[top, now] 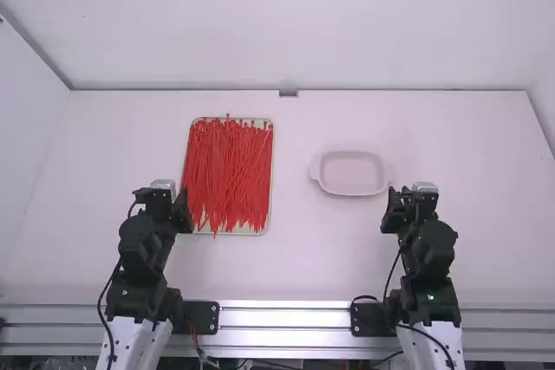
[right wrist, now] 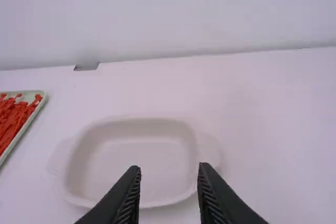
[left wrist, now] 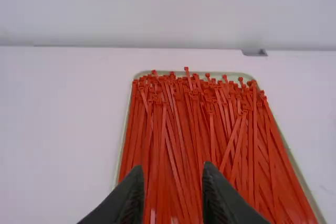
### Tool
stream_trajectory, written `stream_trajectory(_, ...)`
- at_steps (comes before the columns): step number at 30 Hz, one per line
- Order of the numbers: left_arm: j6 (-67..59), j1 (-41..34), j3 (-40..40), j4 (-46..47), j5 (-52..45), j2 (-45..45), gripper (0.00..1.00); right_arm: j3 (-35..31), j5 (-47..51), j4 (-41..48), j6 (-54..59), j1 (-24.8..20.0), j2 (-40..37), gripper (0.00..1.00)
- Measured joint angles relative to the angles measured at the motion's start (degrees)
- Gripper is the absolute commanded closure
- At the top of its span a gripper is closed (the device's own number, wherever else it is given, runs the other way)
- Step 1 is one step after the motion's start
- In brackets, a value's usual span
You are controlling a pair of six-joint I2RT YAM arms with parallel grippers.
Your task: Fasten the cable tie
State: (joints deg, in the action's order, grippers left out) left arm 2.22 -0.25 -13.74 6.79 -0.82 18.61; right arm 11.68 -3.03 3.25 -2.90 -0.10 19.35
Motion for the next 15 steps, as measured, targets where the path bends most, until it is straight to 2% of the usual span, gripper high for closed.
stream_trajectory(8, 1.4, -0.4, -7.6, 3.6, -0.7, 11.6, 0.52, 6.7, -0.9, 3.1, -1.0, 1.5, 10.4, 0.52)
stream_trajectory(15, 3.0, -0.6, -15.3, 7.5, -1.5, 22.0, 0.36, 13.5, 2.1, 4.8, -2.4, 6.8, 21.7, 0.36)
